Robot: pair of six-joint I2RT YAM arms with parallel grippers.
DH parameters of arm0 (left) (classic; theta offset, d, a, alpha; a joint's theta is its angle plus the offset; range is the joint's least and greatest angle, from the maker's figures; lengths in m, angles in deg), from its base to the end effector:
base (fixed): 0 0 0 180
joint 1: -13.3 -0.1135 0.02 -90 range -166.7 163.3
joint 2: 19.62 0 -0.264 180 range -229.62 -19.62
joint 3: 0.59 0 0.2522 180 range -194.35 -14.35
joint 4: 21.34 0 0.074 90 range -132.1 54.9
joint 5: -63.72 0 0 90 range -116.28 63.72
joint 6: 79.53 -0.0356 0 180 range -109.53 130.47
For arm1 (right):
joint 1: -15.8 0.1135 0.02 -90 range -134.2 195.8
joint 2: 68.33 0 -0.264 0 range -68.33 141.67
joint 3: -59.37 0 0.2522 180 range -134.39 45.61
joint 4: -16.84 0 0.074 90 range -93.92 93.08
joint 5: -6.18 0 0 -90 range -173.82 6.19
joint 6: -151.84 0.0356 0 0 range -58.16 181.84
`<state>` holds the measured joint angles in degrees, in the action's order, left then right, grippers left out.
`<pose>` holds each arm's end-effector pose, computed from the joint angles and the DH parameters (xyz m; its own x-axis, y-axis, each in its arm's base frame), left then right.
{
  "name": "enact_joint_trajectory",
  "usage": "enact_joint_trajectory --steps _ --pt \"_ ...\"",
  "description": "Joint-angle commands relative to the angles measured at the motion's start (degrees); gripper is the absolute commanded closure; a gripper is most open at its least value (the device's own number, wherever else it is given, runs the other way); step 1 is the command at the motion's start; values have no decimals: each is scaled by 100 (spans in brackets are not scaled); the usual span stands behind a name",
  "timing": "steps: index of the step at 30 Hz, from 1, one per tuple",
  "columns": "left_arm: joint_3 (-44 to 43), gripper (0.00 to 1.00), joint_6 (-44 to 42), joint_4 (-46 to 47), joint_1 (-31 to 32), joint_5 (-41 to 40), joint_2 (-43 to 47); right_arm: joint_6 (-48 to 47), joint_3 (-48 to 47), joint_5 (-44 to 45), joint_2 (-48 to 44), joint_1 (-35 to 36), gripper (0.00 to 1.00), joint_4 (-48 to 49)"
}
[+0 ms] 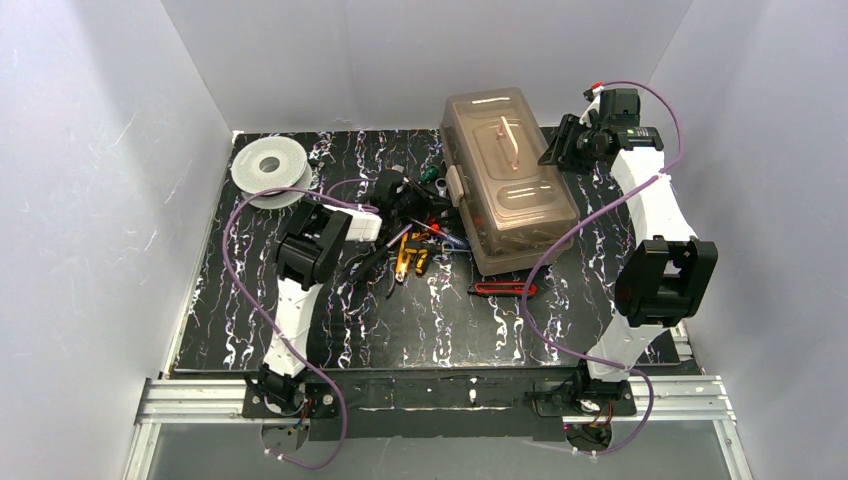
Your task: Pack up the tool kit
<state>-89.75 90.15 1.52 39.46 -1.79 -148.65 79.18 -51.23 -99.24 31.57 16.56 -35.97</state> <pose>0.4257 -0.2256 0.1258 -0.7918 -0.6086 -0.0520 -0.1227 0.2419 -0.9625 0.3934 0.0147 0.3478 -0.7026 0.2780 -0.6550 -0.0006 0.9203 0.3913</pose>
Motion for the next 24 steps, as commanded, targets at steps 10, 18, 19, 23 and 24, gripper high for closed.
enact_joint_trajectory --steps 10,18,19,23,24 --pt "-516 100 1005 2639 57 664 513 148 81 -219 -10 48 53 -209" --pt "474 100 329 1355 -217 637 1226 145 124 -76 -137 54 53 -248" --pt "820 99 148 1182 -310 515 1405 153 136 -47 -171 48 52 -238" --pt "1490 91 -416 799 -794 549 1966 173 149 -27 -237 50 52 -226" --pt "1611 89 -498 759 -934 628 2075 177 141 -23 -254 48 52 -231"
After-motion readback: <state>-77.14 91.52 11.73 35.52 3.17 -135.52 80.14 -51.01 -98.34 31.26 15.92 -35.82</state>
